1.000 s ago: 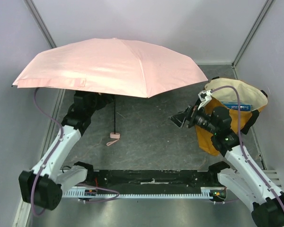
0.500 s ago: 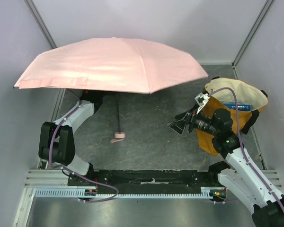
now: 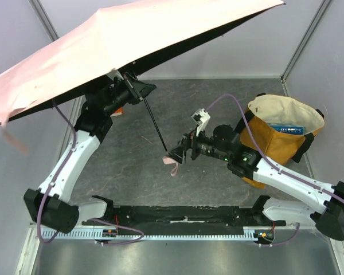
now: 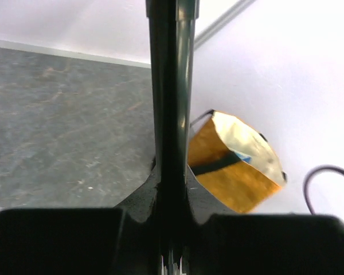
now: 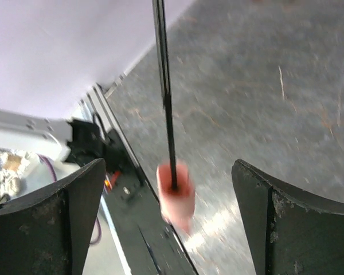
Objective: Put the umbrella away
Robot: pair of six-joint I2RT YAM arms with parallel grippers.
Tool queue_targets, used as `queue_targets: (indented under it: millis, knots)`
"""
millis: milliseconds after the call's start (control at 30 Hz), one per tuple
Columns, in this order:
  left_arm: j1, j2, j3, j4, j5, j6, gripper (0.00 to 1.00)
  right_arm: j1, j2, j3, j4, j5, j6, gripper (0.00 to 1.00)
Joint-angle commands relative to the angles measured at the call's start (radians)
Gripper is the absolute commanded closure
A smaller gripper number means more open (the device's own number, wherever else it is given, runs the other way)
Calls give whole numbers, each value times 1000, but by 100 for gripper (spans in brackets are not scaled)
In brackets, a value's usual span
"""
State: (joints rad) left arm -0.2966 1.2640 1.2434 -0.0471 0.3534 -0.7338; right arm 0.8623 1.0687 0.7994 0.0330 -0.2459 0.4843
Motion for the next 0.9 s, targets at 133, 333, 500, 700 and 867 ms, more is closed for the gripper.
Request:
queue_targets:
  millis: [133,333,500,700,867]
  knots:
    - [-42,-156,-61,44,224,-29,98,113,106,130,267,128,126,5]
    - [-45,-224,-142,179,283,-62,98,237,224,227,278,178,96,23]
    - [-49,-268,-153,6,101,-145,98,340,272,316,107,537,25,50]
    - [-50,-264,-114,-218,-102,-259,98,399,447,518,-102,832,-9,100]
    - [-45,-319,-182,-35,36,-240,54,344,357,346,141,546,51,100]
